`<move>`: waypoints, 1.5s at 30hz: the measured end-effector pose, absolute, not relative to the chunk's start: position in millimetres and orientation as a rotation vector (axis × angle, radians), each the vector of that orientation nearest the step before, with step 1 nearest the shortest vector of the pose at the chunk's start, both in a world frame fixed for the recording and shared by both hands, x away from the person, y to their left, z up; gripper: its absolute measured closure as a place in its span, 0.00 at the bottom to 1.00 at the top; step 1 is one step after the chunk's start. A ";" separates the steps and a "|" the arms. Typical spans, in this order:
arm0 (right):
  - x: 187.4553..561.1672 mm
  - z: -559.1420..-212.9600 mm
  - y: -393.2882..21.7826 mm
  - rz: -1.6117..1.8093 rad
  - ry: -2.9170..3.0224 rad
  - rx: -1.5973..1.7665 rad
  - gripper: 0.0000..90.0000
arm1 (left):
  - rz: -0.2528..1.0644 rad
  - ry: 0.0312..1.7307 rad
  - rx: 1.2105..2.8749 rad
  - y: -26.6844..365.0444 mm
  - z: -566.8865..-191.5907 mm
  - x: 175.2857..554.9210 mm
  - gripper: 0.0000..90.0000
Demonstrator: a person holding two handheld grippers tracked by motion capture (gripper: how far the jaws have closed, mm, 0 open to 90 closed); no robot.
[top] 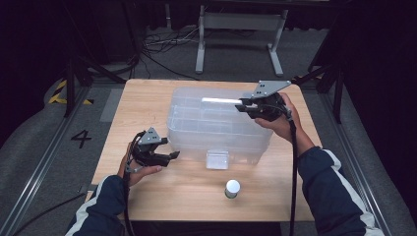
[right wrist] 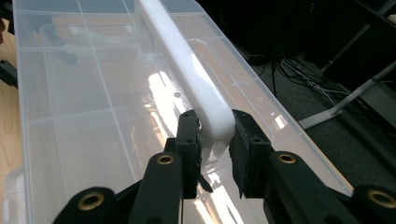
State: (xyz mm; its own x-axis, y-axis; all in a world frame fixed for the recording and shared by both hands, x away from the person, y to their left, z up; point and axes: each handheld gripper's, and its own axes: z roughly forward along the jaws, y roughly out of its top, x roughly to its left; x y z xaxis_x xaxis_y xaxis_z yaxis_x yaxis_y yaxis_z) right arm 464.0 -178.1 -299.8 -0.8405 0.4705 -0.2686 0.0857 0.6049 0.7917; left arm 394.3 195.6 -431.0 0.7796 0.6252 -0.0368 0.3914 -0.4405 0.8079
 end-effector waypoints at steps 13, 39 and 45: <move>468.7 -294.4 -178.1 1.138 2.400 0.455 0.83 | 0.328 0.753 2.079 197.5 -431.1 397.6 0.39; 476.3 -286.9 -177.8 1.140 2.415 0.504 0.82 | 0.394 0.773 2.098 222.5 -419.1 382.9 0.45; 478.0 -285.8 -177.6 1.148 2.412 0.519 0.82 | 0.451 0.776 2.072 229.1 -407.9 382.1 0.53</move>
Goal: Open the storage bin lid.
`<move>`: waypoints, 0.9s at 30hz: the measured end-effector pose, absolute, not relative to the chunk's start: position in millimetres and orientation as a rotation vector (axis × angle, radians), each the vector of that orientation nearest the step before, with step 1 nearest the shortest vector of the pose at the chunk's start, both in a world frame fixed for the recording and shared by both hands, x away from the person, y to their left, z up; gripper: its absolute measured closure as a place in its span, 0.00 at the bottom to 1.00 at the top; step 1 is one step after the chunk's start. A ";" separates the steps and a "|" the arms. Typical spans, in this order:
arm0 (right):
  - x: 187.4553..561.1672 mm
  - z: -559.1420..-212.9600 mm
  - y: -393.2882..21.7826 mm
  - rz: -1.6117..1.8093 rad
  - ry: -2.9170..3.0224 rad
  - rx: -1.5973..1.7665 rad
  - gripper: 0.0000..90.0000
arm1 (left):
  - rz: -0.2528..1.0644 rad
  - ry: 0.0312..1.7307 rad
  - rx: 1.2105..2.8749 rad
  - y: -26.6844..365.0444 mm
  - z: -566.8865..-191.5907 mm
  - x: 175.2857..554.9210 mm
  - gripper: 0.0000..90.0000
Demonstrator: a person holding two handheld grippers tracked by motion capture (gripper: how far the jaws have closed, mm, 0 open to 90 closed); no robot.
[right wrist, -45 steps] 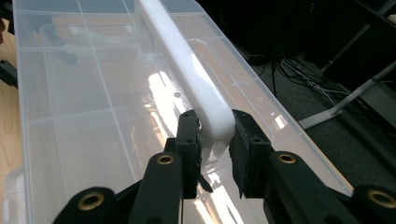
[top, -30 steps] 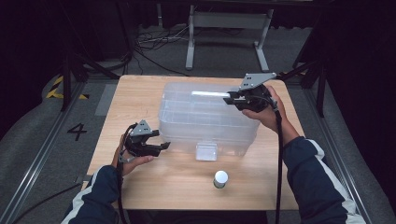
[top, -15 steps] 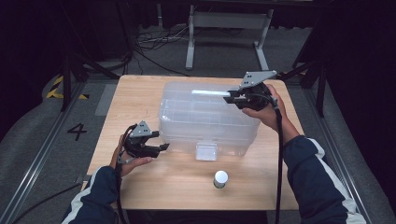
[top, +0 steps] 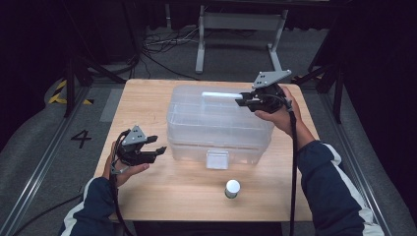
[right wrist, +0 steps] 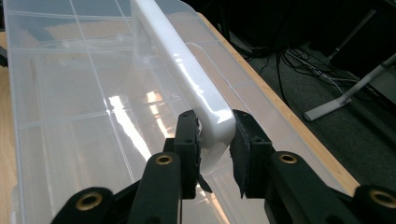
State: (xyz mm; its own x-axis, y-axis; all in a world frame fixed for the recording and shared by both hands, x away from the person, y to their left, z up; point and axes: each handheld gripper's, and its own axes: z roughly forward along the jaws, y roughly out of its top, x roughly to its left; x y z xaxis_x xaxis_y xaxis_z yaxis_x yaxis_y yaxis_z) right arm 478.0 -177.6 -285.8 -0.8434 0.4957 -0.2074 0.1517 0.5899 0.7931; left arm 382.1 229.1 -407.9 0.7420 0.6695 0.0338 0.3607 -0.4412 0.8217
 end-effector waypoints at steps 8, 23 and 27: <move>481.7 -283.3 -178.3 1.159 2.419 0.536 0.82 | 0.511 0.750 1.975 242.3 -386.5 378.2 0.67; 489.9 -278.6 -176.5 1.150 2.427 0.565 0.81 | 0.487 0.689 1.966 228.4 -374.1 381.4 0.95; 491.9 -277.7 -176.7 1.152 2.431 0.571 0.81 | 0.480 0.675 2.002 220.3 -376.4 384.0 0.99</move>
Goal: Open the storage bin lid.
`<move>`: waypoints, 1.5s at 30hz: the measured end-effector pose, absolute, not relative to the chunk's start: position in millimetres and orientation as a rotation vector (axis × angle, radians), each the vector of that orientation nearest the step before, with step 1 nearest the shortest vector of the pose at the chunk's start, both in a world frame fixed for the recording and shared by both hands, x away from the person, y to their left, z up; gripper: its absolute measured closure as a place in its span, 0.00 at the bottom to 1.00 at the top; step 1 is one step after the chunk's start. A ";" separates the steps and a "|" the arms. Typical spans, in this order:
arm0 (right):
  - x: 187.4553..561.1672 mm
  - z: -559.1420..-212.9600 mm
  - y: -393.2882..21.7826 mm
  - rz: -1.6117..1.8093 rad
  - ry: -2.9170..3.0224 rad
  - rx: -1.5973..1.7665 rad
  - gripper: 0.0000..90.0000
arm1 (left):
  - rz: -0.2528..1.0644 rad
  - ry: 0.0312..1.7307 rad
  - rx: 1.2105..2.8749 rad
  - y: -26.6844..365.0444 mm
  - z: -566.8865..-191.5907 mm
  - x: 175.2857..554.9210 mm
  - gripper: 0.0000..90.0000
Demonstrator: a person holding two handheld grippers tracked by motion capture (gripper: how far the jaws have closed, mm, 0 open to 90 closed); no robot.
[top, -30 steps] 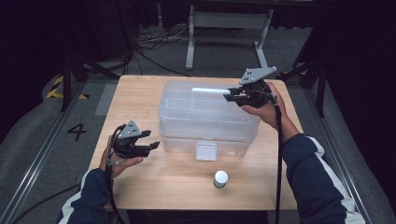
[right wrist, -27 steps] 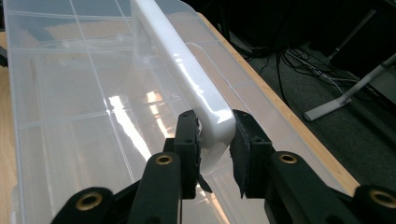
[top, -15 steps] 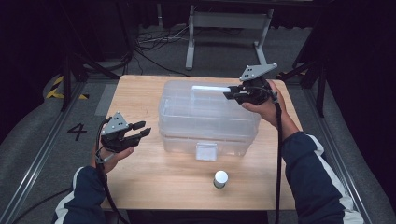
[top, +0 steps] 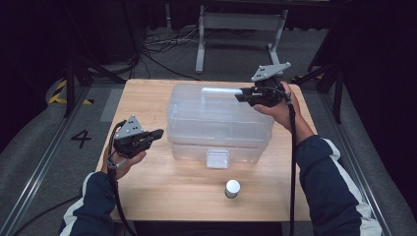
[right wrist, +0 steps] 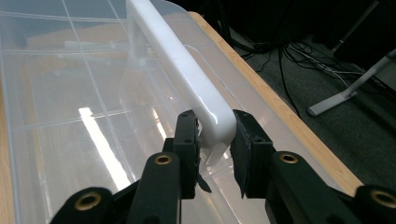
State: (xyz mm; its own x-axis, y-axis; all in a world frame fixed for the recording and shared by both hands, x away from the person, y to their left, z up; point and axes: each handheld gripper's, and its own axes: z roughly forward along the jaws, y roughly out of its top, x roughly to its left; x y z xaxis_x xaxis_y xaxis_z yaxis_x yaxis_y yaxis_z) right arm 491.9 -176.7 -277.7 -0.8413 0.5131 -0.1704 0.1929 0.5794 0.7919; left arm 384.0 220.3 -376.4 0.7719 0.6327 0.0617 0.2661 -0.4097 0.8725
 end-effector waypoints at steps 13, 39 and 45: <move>497.8 -272.7 -175.3 1.137 2.439 0.614 0.81 | 0.463 0.655 2.002 215.5 -376.0 386.9 1.00; 505.5 -268.5 -176.4 1.134 2.444 0.691 0.81 | 0.440 0.665 2.036 201.8 -391.6 393.1 0.99; 505.4 -268.2 -176.2 1.128 2.449 0.686 0.81 | 0.453 0.686 2.037 199.5 -395.4 399.9 1.00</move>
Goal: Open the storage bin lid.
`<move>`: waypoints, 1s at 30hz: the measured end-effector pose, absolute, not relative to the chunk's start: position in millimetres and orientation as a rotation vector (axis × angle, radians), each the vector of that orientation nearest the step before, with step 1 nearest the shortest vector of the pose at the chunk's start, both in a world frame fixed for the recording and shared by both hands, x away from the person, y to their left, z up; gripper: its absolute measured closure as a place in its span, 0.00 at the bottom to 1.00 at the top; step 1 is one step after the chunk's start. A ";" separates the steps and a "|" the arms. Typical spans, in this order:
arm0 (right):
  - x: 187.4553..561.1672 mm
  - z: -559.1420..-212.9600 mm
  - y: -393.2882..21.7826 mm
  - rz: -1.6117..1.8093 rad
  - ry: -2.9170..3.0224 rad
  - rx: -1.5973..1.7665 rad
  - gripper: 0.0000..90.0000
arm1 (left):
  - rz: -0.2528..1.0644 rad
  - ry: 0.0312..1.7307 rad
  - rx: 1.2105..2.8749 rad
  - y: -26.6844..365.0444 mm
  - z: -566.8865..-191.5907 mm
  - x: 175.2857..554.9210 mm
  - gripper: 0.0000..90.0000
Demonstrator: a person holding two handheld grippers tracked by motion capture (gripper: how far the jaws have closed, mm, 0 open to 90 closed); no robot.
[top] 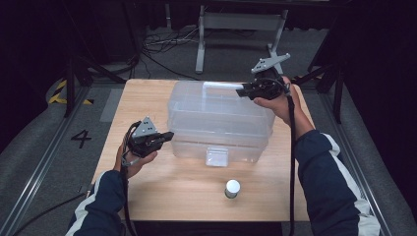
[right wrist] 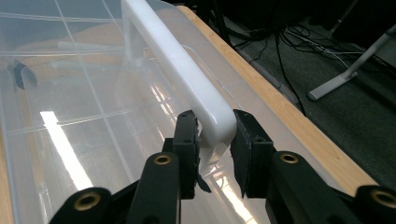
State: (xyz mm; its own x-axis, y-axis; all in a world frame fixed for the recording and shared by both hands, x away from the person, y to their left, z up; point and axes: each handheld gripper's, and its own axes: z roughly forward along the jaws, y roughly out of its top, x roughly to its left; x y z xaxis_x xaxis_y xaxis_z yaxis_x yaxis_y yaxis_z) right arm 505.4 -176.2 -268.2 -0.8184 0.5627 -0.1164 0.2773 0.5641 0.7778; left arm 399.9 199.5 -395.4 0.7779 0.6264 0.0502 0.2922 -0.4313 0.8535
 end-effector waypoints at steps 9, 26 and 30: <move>503.0 -270.2 -176.6 1.124 2.461 0.673 0.81 | 0.470 0.708 2.043 198.3 -397.9 405.1 1.00; 485.6 -268.7 -204.5 1.153 2.318 0.663 0.69 | 0.473 0.714 2.047 199.3 -396.2 403.3 1.00; 479.5 -267.1 -225.4 1.178 2.251 0.684 0.66 | 0.476 0.712 2.051 199.3 -395.8 403.5 1.00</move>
State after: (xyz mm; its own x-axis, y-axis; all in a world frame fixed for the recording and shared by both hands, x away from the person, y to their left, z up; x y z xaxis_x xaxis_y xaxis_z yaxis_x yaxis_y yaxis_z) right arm 479.5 -225.4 -267.1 -0.7462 0.6350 -0.1998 0.1977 0.4979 0.8444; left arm 403.5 199.3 -395.8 0.7614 0.6452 0.0624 0.3048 -0.4413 0.8440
